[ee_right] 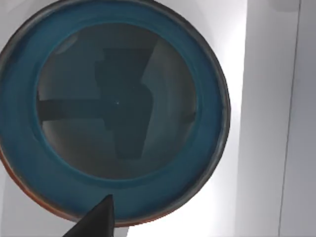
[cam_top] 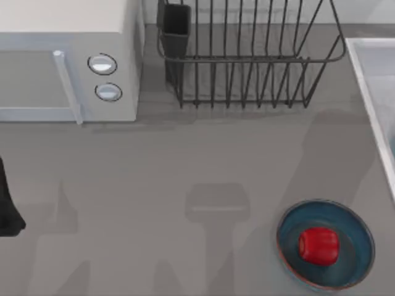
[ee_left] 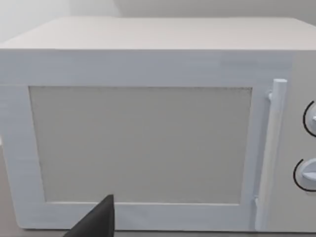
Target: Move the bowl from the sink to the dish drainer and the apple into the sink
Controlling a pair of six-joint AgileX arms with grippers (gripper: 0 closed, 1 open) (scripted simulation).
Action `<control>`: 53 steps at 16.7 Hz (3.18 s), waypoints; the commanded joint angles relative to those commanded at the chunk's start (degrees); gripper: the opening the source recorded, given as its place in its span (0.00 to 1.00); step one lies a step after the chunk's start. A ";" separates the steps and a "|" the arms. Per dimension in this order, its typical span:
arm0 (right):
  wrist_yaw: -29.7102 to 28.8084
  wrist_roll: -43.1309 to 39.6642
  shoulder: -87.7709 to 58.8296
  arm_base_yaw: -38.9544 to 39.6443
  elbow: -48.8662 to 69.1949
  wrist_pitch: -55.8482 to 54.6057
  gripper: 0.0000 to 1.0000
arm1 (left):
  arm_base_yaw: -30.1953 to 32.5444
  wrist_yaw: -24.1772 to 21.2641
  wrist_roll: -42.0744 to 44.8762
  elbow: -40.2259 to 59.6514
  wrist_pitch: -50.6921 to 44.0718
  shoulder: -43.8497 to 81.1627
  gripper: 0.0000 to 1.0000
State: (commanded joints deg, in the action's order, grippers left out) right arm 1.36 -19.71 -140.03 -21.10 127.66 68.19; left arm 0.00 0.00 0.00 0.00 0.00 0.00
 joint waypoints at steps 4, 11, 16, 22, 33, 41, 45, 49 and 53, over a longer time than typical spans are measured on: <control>0.22 -0.89 -6.88 -0.97 6.27 3.30 1.00 | 0.00 0.00 0.00 0.00 0.00 0.00 1.00; 0.20 -0.75 -7.66 -0.75 5.81 2.34 1.00 | 0.00 0.00 0.00 0.00 0.00 0.00 1.00; 0.12 -0.52 -12.65 -0.65 1.14 -7.85 1.00 | 0.00 0.00 0.00 0.00 0.00 0.00 1.00; 0.07 -0.45 -15.08 -0.59 -0.99 -12.02 1.00 | 0.00 0.00 0.00 0.00 0.00 0.00 1.00; 0.07 -0.45 -15.08 -0.59 -0.99 -12.02 0.25 | 0.00 0.00 0.00 0.00 0.00 0.00 1.00; 0.07 -0.45 -15.08 -0.59 -0.99 -12.02 0.00 | 0.00 0.00 0.00 0.00 0.00 0.00 1.00; 0.12 -0.38 -14.72 -0.38 -1.12 -12.03 0.00 | 0.00 0.00 0.00 0.00 0.00 0.00 1.00; 0.31 -1.86 -11.01 -1.96 -3.14 -9.94 0.00 | 0.00 0.00 0.00 0.00 0.00 0.00 1.00; 0.88 -6.64 1.58 -6.49 -9.42 -3.13 0.00 | 0.00 0.00 0.00 0.00 0.00 0.00 1.00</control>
State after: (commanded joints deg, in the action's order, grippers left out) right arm 2.25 -26.36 -138.46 -27.59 118.23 65.06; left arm 0.00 0.00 0.00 0.00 0.00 0.00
